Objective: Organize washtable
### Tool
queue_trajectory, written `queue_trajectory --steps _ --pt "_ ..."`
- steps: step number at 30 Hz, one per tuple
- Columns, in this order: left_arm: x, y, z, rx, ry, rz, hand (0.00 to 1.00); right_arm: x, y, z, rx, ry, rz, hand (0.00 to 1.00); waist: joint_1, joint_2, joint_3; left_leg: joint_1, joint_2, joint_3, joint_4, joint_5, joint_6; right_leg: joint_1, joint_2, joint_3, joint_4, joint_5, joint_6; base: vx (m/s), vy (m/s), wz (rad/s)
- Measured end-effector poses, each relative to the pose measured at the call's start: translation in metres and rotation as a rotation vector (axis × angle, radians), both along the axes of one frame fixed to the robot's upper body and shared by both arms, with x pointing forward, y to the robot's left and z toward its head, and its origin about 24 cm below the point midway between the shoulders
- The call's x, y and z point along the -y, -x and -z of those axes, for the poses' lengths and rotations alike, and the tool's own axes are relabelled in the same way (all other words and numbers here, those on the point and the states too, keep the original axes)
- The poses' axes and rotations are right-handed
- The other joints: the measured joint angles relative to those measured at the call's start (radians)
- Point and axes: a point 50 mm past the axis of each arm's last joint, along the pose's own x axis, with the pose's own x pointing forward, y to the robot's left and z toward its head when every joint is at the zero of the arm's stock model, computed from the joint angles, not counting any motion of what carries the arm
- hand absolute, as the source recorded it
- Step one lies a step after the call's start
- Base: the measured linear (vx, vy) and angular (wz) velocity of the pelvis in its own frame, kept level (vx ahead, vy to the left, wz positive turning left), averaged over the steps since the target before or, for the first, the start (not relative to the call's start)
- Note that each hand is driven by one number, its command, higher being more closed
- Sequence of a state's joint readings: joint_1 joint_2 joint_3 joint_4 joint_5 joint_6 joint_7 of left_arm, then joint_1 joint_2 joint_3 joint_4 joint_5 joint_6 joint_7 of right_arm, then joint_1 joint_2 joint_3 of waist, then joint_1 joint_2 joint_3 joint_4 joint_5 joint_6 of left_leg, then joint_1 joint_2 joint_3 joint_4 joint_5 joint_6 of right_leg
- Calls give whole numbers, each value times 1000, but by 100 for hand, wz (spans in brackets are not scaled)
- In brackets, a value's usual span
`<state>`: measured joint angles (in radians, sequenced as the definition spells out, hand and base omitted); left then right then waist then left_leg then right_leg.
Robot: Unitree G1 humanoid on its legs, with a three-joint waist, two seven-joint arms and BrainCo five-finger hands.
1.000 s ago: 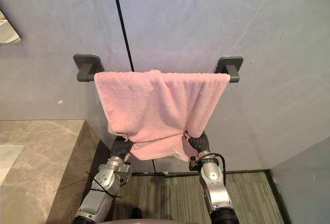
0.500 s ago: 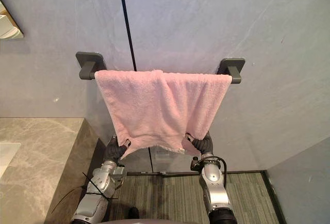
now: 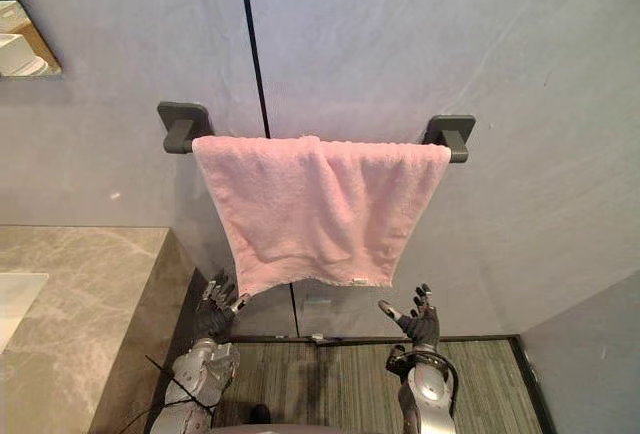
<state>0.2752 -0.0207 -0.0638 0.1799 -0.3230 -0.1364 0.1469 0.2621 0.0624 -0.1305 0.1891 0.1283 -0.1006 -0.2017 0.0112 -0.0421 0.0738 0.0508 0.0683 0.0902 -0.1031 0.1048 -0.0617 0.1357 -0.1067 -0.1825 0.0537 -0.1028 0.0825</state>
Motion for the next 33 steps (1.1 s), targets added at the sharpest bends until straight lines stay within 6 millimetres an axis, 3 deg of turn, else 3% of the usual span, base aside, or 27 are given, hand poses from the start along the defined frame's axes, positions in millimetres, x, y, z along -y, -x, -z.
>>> queue_trajectory --steps 5,10,13,17,21,25,30,33 --pt "-27 6 -26 87 -13 -174 0 22 5 -32 103 66 129 0 6 2 -1 10 2 4 0 -4 0 3 -6 -5 16 -8 5 -52 0 3" --pt "-50 10 -69 256 -70 -297 0 46 8 -88 305 183 259 0 5 5 -5 11 1 9 0 -4 0 4 -16 -7 17 -14 12 -16 1 0" --pt "-61 11 -102 392 -117 -359 0 51 10 -120 427 252 304 0 5 1 -10 12 1 9 1 -4 0 5 -17 -8 17 -12 9 0 0 0" --pt "-65 17 -157 652 -190 -403 0 43 10 -169 654 340 304 0 4 2 -41 17 -2 8 6 1 4 15 -17 -8 15 -12 9 39 -18 1" --pt "-54 20 -198 898 -182 -357 0 18 -2 -215 965 338 166 0 3 16 -57 23 -12 -4 6 1 5 19 -14 -6 14 -12 9 -9 0 0" --pt "-28 14 -224 1083 -81 -170 0 -9 -12 -237 1128 322 -66 0 3 21 -59 41 -17 -11 6 2 6 38 -16 -2 15 -11 10 -48 5 4" --pt "13 8 -233 1174 84 138 0 -38 -16 -245 1225 254 -333 0 -4 25 -56 55 -17 -11 1 2 6 44 -16 7 17 -11 10 -66 -1 -5" --pt "36 -2 -218 1111 204 319 0 -54 -23 -233 1188 170 -498 0 -24 27 -55 71 -17 -5 1 2 6 52 -16 19 23 -11 10 -56 -3 -7"
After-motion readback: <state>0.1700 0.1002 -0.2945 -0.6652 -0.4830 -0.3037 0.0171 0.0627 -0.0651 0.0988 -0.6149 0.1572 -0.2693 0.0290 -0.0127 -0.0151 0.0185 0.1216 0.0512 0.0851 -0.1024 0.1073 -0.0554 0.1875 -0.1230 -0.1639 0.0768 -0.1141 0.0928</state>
